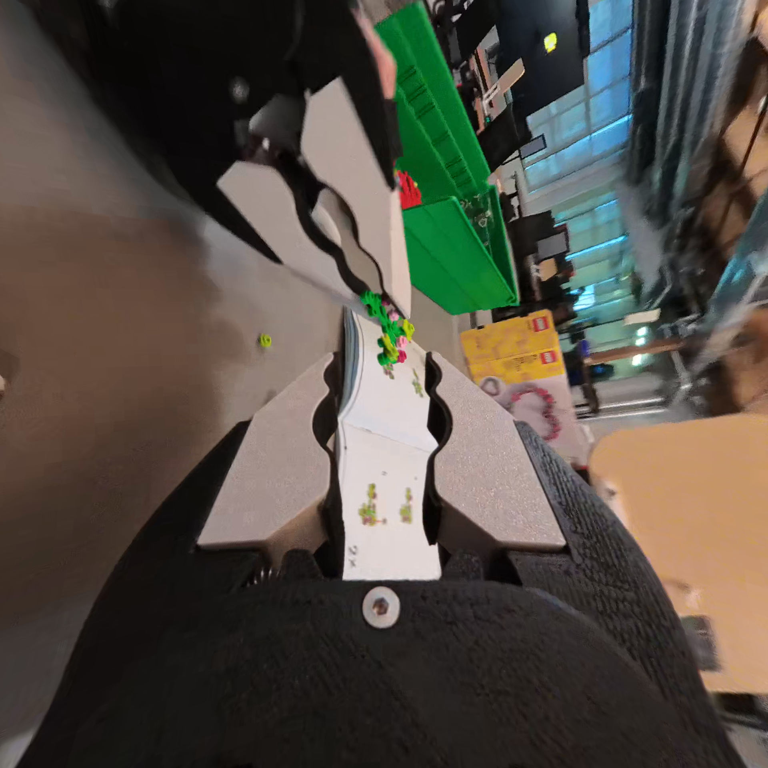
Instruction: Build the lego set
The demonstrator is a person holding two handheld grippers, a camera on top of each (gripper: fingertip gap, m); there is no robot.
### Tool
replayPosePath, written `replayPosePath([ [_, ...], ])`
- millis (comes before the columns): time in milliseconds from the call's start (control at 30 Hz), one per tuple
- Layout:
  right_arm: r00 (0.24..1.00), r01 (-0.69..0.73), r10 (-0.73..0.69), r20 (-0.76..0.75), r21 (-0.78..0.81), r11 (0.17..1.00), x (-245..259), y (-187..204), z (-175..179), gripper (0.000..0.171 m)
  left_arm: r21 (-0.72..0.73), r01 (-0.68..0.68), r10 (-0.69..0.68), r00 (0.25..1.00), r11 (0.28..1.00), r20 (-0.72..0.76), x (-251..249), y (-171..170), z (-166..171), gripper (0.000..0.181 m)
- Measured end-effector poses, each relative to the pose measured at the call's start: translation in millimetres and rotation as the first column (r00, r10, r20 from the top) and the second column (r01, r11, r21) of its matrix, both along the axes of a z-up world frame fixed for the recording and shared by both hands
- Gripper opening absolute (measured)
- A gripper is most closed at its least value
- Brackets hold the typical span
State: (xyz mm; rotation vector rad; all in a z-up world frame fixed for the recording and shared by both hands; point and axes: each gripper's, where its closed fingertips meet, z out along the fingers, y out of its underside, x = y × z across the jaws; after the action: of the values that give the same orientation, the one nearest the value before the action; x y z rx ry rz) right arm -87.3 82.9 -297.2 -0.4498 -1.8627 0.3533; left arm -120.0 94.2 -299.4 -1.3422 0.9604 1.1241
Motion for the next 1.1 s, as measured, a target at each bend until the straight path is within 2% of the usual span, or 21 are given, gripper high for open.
replayPosePath([
  [33,1.000,-0.007,0.007,0.003,0.064,0.998,-1,1,-4,0.038,-0.001,0.002,-0.002,1.000,1.000,0.001,0,0,0,0.005],
  [167,1.000,-0.025,0.028,-0.010,0.216,0.976,-4,3,-11,0.033,-0.003,0.002,-0.002,1.000,1.000,0.004,0,0,-1,0.006],
  [333,0.998,-0.029,0.042,-0.042,0.280,0.960,-8,2,-10,0.028,-0.003,0.001,-0.001,1.000,1.000,0.011,0,0,0,0.006],
  [433,0.997,-0.005,0.027,-0.066,0.310,0.951,-11,4,-9,0.012,-0.010,0.004,-0.004,1.000,1.000,0.019,1,0,-1,0.006],
  [467,0.997,0.007,0.019,-0.079,0.311,0.950,-12,4,-8,0.008,-0.014,0.006,-0.006,1.000,1.000,0.020,1,0,-2,0.006],
  [833,0.991,0.089,-0.062,-0.115,0.251,0.964,-14,8,-3,0.008,-0.036,0.002,0.000,0.998,0.999,0.058,0,0,-4,0.005],
  [1100,0.992,0.093,-0.071,-0.102,0.234,0.968,-14,8,-4,0.007,-0.035,0.000,0.002,0.998,0.999,0.059,0,0,-4,0.005],
])
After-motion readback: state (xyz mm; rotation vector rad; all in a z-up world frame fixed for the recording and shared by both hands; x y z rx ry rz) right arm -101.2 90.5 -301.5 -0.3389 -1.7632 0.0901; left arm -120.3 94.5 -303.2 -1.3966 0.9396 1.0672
